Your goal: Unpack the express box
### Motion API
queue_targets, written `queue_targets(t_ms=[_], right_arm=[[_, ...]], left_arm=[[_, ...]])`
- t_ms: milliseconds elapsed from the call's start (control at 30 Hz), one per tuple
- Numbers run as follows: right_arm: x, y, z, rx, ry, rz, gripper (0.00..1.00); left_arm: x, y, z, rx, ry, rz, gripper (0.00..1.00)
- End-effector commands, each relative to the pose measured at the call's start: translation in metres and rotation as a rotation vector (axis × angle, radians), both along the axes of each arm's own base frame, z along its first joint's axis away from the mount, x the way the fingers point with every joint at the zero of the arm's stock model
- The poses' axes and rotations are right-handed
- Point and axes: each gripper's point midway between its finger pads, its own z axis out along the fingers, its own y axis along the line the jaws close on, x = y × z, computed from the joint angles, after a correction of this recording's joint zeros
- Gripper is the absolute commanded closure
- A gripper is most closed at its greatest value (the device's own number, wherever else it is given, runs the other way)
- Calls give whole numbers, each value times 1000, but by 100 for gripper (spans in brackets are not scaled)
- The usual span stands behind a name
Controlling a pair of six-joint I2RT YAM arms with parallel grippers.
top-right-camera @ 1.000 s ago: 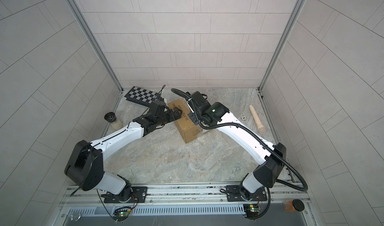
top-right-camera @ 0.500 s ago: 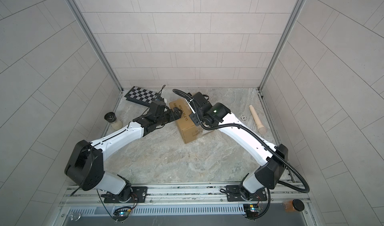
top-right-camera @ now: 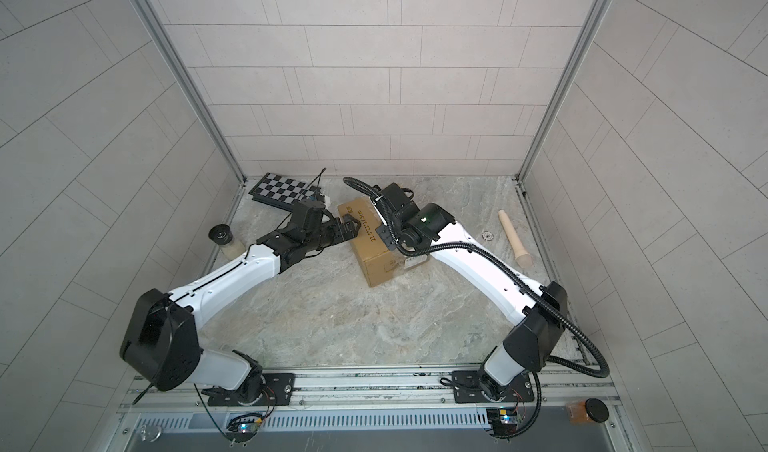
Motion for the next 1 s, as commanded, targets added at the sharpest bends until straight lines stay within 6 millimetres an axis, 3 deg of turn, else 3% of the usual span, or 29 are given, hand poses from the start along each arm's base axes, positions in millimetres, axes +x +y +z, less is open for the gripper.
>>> queue_targets(t_ms=[0,133,300,567,800,967], right_arm=[[-11,14,-8,33,66,65,100],[-14,19,-7,66,70,80,100],[-16,20,-5,73,76,82,100],[-22,7,-1,38,66,49,100],[-33,-10,3,-4,68,32,100],[-39,-21,6,-44,70,33,100]], left_arm=[[2,10,29,24,-65,3,0],[5,11,28,32,-72,16,0],[16,7,8,39,-22,32,0],[13,25,-34,187,119,97,0],[4,40,-51,254,169,133,0],[4,39,-57,255,181,128,0]])
